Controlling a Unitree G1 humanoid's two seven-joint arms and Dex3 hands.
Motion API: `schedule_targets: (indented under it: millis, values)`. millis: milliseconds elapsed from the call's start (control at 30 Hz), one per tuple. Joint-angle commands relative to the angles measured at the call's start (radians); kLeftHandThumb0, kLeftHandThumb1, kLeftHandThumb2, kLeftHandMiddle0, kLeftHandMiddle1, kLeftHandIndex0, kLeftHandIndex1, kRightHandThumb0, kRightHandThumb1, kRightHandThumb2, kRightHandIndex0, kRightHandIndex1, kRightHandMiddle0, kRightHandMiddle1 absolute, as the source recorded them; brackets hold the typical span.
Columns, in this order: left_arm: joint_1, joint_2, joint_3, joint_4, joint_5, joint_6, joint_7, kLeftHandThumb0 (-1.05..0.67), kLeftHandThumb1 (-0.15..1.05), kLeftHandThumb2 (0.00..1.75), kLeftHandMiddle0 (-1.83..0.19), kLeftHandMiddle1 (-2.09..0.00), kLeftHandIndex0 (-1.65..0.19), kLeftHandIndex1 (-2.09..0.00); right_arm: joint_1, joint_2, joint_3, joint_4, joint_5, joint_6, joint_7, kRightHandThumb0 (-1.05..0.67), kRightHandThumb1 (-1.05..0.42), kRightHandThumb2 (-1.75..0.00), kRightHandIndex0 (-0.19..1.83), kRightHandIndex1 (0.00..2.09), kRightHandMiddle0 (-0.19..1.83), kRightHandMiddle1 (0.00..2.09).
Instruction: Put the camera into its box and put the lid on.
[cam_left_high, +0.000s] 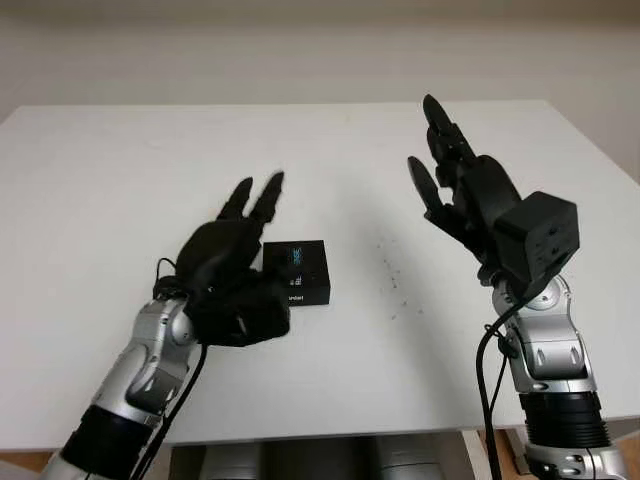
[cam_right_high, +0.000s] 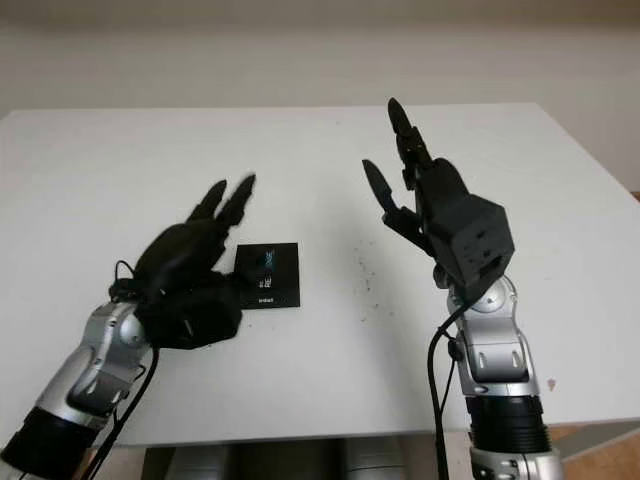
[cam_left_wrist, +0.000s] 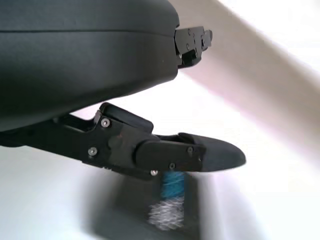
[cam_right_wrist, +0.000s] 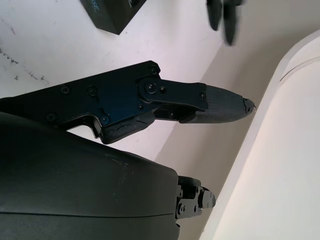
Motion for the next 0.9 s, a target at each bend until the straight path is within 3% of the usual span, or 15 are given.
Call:
schedule_targets:
  millis: [0,167,333,600,867]
  values:
    - [-0.012,-0.049,0.09,-0.029,-0.153,-0.017,-0.015,-0.64,1.05,0.39,0.19,0.0,0.19,0.0,-0.03,0.001,-0.011,0.023,0.027,-0.014,0.012,-0.77,-1.05,-0.54,-0.11,0.03,-0.09,0.03]
    - [-0.083,-0.101,0.233,0.001,-0.419,-0.001,-0.007,-0.64,1.05,0.53,0.19,0.0,0.19,0.0,-0.06,0.026,-0.018,0.074,0.092,-0.011,0.028,-0.74,-1.05,-0.6,-0.18,0.01,-0.18,0.01]
    - [-0.145,-0.12,0.306,0.068,-0.562,0.04,0.004,-0.7,1.05,0.52,0.19,0.0,0.19,0.0,-0.095,0.053,-0.025,0.119,0.135,0.014,0.023,-0.72,-1.05,-0.64,-0.19,0.0,-0.19,0.0]
    - [-0.152,-0.123,0.317,0.149,-0.605,0.013,0.003,-0.68,1.05,0.6,0.19,0.0,0.19,0.0,-0.136,0.089,-0.023,0.183,0.145,0.036,-0.013,-0.76,-1.05,-0.64,-0.19,0.0,-0.19,0.0]
    - [-0.12,-0.132,0.309,0.138,-0.604,0.02,0.017,-0.67,1.05,0.65,0.19,0.0,0.19,0.0,-0.117,0.1,-0.019,0.163,0.136,0.04,-0.025,-0.76,-1.05,-0.64,-0.19,0.0,-0.19,0.0]
